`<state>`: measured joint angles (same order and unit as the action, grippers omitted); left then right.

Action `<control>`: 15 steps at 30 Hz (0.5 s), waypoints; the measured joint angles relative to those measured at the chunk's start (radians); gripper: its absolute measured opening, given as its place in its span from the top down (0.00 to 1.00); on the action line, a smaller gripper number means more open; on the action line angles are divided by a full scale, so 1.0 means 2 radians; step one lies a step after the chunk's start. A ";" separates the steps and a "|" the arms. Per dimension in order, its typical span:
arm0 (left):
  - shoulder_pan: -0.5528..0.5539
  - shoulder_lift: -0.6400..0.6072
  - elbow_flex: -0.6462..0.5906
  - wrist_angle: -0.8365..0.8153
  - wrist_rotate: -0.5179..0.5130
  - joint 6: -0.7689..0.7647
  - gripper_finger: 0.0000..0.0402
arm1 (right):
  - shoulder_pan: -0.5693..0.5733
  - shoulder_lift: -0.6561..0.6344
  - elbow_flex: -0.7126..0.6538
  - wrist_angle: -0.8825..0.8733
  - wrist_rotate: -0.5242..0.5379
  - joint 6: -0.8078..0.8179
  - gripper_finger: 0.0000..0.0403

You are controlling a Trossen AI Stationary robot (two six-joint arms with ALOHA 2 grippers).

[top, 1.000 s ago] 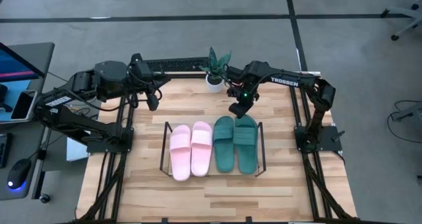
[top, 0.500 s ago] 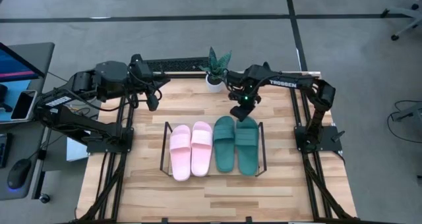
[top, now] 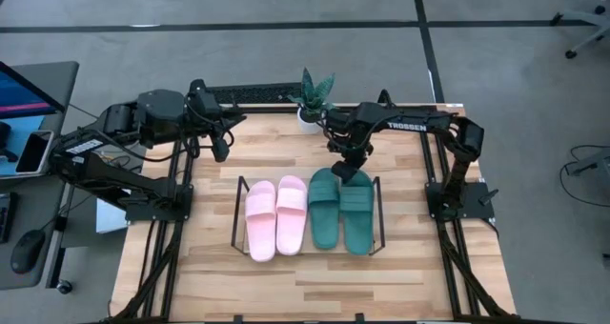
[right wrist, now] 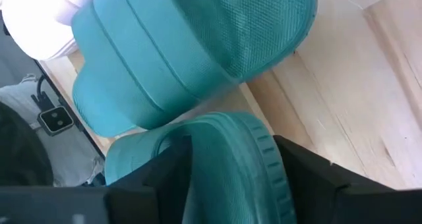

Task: Pick and place slides into the shelf
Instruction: Put the green slide on the shelf

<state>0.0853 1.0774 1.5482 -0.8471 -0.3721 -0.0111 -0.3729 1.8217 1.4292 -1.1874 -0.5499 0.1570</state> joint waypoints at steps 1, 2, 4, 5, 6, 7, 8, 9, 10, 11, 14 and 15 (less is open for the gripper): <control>0.000 0.000 0.000 0.000 0.000 0.000 0.90 | 0.000 0.000 0.000 0.002 0.002 -0.001 0.48; 0.000 0.000 0.000 0.000 0.000 0.000 0.90 | -0.001 0.000 0.000 0.004 0.005 -0.002 0.46; 0.000 0.000 0.000 0.000 0.000 0.000 0.90 | -0.004 0.000 0.000 0.006 0.009 -0.002 0.43; 0.000 0.000 0.000 0.000 0.000 0.000 0.90 | -0.005 0.000 0.000 0.005 0.012 -0.003 0.41; 0.000 0.000 0.000 0.000 0.000 -0.001 0.90 | -0.007 0.000 0.000 0.005 0.013 -0.004 0.40; 0.000 0.000 0.000 0.000 0.000 -0.001 0.90 | -0.008 0.000 0.000 0.004 0.013 -0.004 0.39; 0.000 0.000 0.000 0.000 0.000 -0.001 0.90 | -0.009 0.000 0.000 0.003 0.014 -0.004 0.39; 0.000 0.000 0.000 0.000 0.000 -0.001 0.90 | -0.009 0.000 0.000 0.002 0.014 -0.004 0.39; 0.000 0.000 0.000 0.000 0.000 -0.001 0.90 | -0.010 0.000 0.000 0.000 0.015 -0.008 0.38; 0.000 0.000 0.000 0.000 0.000 -0.001 0.90 | -0.011 -0.001 0.000 -0.005 0.015 -0.012 0.38; 0.000 0.000 0.000 0.000 0.000 -0.002 0.90 | -0.012 -0.002 0.003 -0.007 0.016 -0.017 0.38; 0.000 0.000 0.000 0.000 0.000 -0.002 0.90 | -0.013 -0.002 0.004 -0.008 0.016 -0.017 0.38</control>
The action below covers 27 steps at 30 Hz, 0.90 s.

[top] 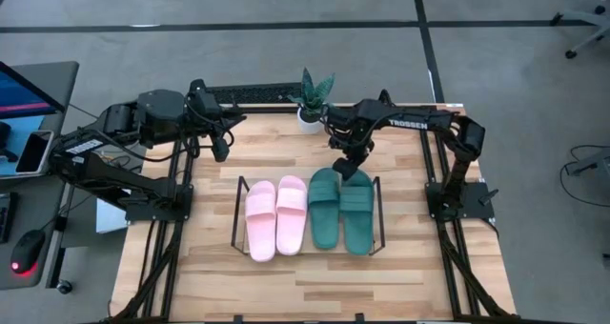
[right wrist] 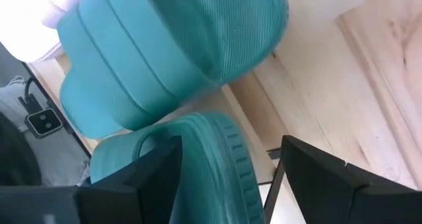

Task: Pick and place slides into the shelf
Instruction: Put the green slide on the shelf

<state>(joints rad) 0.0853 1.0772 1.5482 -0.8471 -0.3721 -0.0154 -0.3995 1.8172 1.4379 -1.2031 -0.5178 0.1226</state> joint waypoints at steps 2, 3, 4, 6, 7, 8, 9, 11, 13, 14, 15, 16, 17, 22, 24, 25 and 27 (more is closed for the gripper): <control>0.000 0.000 0.000 0.000 0.000 0.000 0.90 | -0.003 0.000 0.005 0.003 0.000 0.000 0.38; 0.000 0.000 0.000 0.000 0.000 0.000 0.90 | -0.005 0.000 0.008 0.004 0.001 -0.001 0.38; 0.000 0.000 0.000 0.000 0.000 0.000 0.90 | -0.006 0.000 0.010 0.004 0.002 -0.002 0.38; 0.000 0.000 0.000 0.000 0.000 0.000 0.90 | -0.010 0.000 0.016 0.004 0.008 -0.007 0.38; 0.000 0.000 0.000 0.000 0.000 0.000 0.90 | -0.012 0.000 0.018 0.005 0.011 -0.008 0.38; 0.000 0.000 0.000 0.000 0.000 0.000 0.90 | -0.015 0.000 0.020 0.005 0.013 -0.009 0.38; 0.000 0.000 0.000 0.000 0.000 0.000 0.90 | -0.018 0.000 0.022 0.005 0.015 -0.009 0.38; 0.000 0.000 0.000 0.000 0.000 -0.001 0.90 | -0.024 0.000 0.025 0.004 0.019 -0.010 0.38; 0.000 0.000 0.000 0.000 0.000 -0.002 0.90 | -0.031 0.000 0.030 0.002 0.026 -0.013 0.38; 0.000 0.000 0.000 0.000 0.000 -0.002 0.90 | -0.034 0.000 0.034 -0.001 0.026 -0.014 0.38; 0.000 0.000 0.000 0.000 0.000 -0.002 0.90 | -0.037 0.000 0.039 -0.003 0.026 -0.014 0.38; 0.000 0.000 0.000 0.000 0.000 -0.002 0.90 | -0.040 0.000 0.046 -0.007 0.026 -0.019 0.38; 0.000 0.000 0.000 0.000 0.000 -0.002 0.90 | -0.041 0.000 0.053 -0.015 0.026 -0.025 0.38; 0.000 0.000 0.000 0.000 0.000 -0.002 0.90 | -0.046 0.000 0.105 -0.064 0.026 -0.059 0.38; 0.000 -0.003 0.000 -0.002 0.000 -0.003 0.90 | -0.050 0.000 0.133 -0.087 0.026 -0.071 0.38; 0.000 -0.005 0.000 -0.002 0.000 -0.003 0.90 | -0.052 0.000 0.150 -0.100 0.026 -0.078 0.38; 0.000 -0.009 0.000 -0.003 0.000 -0.004 0.90 | -0.058 0.000 0.184 -0.125 0.026 -0.091 0.38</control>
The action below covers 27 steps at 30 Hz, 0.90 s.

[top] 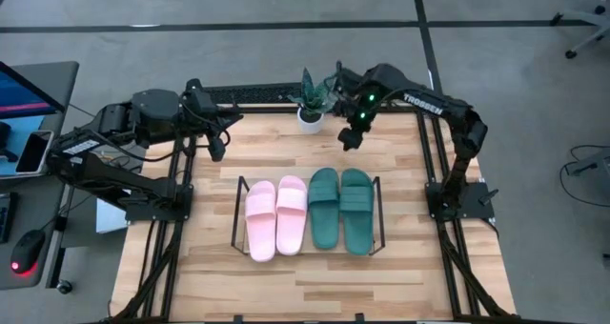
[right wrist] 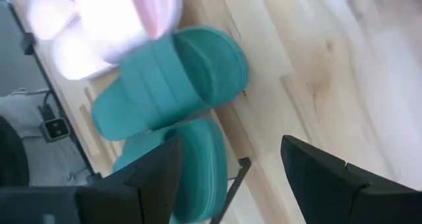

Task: Pick and place slides into the shelf
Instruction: Put the green slide on the shelf

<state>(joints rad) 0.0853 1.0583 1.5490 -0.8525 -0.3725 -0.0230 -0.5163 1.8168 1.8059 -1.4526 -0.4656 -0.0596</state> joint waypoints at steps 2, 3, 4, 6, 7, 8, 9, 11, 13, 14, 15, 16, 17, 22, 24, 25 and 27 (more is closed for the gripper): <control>0.000 -0.005 0.000 -0.003 -0.002 -0.002 0.90 | -0.010 -0.006 0.033 -0.017 0.000 -0.009 0.38; 0.000 -0.008 0.000 -0.004 -0.003 -0.004 0.90 | -0.014 -0.012 0.049 -0.020 0.000 -0.011 0.38; 0.000 -0.013 0.000 -0.009 -0.004 -0.007 0.90 | -0.017 -0.020 0.065 -0.019 0.000 -0.012 0.38; 0.000 -0.022 0.000 -0.020 -0.004 -0.014 0.90 | -0.028 -0.042 0.087 -0.018 0.000 -0.013 0.38; 0.000 -0.028 0.000 -0.022 -0.004 -0.019 0.90 | -0.033 -0.056 0.097 -0.014 0.000 -0.009 0.38; 0.000 -0.033 0.000 -0.029 -0.004 -0.025 0.90 | -0.036 -0.071 0.104 -0.006 0.000 -0.004 0.38; 0.000 -0.037 0.000 -0.034 -0.004 -0.031 0.90 | -0.038 -0.089 0.108 0.005 0.000 0.003 0.38; 0.000 -0.046 0.000 -0.036 -0.003 -0.040 0.90 | -0.041 -0.129 0.109 0.030 0.004 0.019 0.38; -0.003 -0.056 0.000 -0.046 0.004 -0.047 0.90 | -0.035 -0.172 0.109 0.064 0.012 0.033 0.38; -0.005 -0.060 0.000 -0.045 0.010 -0.049 0.90 | -0.028 -0.192 0.109 0.079 0.013 0.037 0.38; -0.009 -0.064 0.000 -0.045 0.013 -0.051 0.90 | -0.018 -0.213 0.109 0.096 0.016 0.043 0.38; -0.013 -0.068 0.000 -0.048 0.016 -0.052 0.90 | -0.005 -0.232 0.109 0.113 0.022 0.046 0.38; -0.018 -0.071 0.000 -0.050 0.018 -0.054 0.90 | 0.013 -0.249 0.110 0.128 0.034 0.052 0.38; -0.047 -0.079 0.000 -0.050 0.018 -0.055 0.90 | 0.152 -0.316 0.096 0.170 0.191 0.060 0.38; -0.057 -0.079 0.000 -0.050 0.017 -0.050 0.90 | 0.215 -0.344 0.057 0.200 0.287 0.060 0.38; -0.061 -0.079 0.000 -0.050 0.016 -0.048 0.90 | 0.242 -0.359 0.030 0.221 0.336 0.060 0.38; -0.069 -0.079 0.000 -0.050 0.015 -0.038 0.90 | 0.287 -0.389 -0.034 0.266 0.429 0.057 0.38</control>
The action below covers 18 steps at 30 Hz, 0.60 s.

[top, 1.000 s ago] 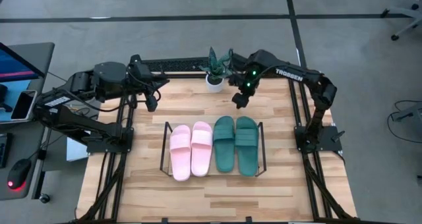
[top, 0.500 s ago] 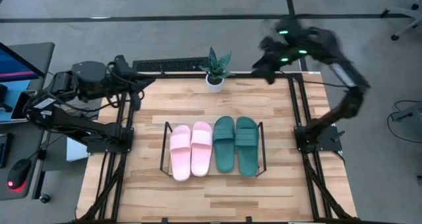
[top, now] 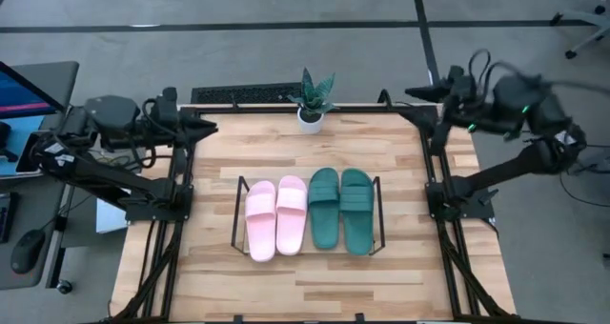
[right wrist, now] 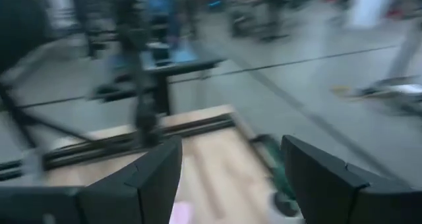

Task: Pick and place slides into the shelf
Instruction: Put the green slide on the shelf

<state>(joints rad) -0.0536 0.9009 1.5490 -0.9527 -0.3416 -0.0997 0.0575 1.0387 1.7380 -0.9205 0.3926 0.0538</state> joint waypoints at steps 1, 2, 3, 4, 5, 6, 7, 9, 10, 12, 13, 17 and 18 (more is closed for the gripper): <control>-0.004 0.001 0.000 0.000 0.000 0.007 0.90 | 0.018 -0.016 -0.037 0.024 0.041 -0.002 0.38; -0.008 0.003 0.000 0.001 -0.002 0.014 0.90 | 0.032 -0.031 -0.073 0.050 0.078 -0.004 0.38; -0.011 0.004 0.000 0.003 -0.003 0.023 0.90 | 0.044 -0.046 -0.111 0.077 0.111 -0.008 0.38; -0.014 0.005 0.000 0.006 -0.006 0.032 0.90 | 0.053 -0.061 -0.149 0.110 0.139 -0.012 0.38; -0.017 0.004 -0.003 0.014 -0.006 0.041 0.90 | 0.060 -0.075 -0.185 0.151 0.164 -0.017 0.38; -0.019 0.003 -0.010 0.029 -0.006 0.051 0.90 | 0.065 -0.089 -0.220 0.187 0.183 -0.024 0.38; -0.020 -0.003 -0.022 0.047 -0.006 0.059 0.90 | 0.068 -0.103 -0.254 0.230 0.198 -0.033 0.38; -0.020 -0.024 -0.054 0.073 -0.006 0.065 0.90 | 0.074 -0.126 -0.312 0.313 0.214 -0.051 0.38; -0.020 -0.036 -0.073 0.096 -0.006 0.065 0.90 | 0.076 -0.135 -0.336 0.356 0.220 -0.053 0.38; -0.020 -0.065 -0.114 0.148 -0.006 0.063 0.90 | 0.075 -0.149 -0.376 0.440 0.224 -0.053 0.38; -0.020 -0.079 -0.133 0.165 -0.006 0.062 0.90 | 0.075 -0.151 -0.388 0.477 0.224 -0.054 0.38; -0.020 -0.128 -0.196 0.223 -0.005 0.048 0.90 | 0.074 -0.146 -0.405 0.564 0.224 -0.100 0.38; -0.020 -0.138 -0.209 0.229 -0.004 0.045 0.90 | 0.074 -0.139 -0.405 0.580 0.224 -0.113 0.38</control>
<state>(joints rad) -0.0933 0.6248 1.1319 -0.4942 -0.3495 -0.0094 0.2060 0.7614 0.9276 0.2403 0.8413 -0.1731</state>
